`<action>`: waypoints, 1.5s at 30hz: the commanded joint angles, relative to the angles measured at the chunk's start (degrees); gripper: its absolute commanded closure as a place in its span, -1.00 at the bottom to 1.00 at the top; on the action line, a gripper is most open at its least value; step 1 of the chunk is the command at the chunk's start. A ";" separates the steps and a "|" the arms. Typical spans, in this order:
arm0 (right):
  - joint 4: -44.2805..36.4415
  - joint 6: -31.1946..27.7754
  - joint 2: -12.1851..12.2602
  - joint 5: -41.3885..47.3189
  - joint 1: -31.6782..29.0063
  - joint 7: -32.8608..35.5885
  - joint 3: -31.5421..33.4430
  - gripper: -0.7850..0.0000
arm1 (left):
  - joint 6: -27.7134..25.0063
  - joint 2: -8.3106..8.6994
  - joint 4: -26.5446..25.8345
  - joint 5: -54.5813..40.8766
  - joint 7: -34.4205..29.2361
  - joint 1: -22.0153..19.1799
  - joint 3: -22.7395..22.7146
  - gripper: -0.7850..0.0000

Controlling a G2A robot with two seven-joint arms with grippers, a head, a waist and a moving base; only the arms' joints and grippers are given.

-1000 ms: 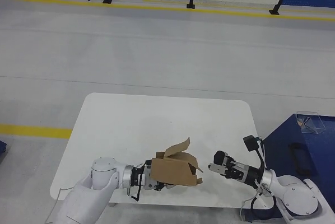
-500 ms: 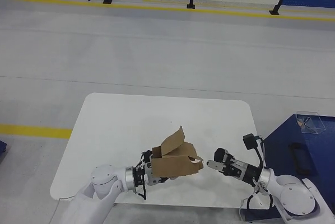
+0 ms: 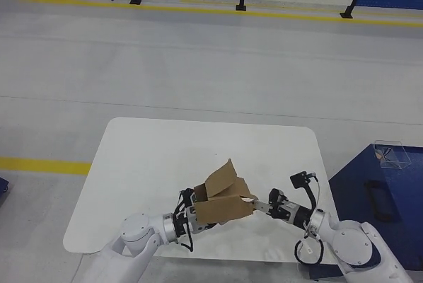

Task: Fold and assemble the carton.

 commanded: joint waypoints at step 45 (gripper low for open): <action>-1.66 -3.20 -0.68 2.91 -0.87 0.71 -0.98 -1.00 | -2.06 -0.04 -0.44 0.89 -0.92 0.58 0.48 1.00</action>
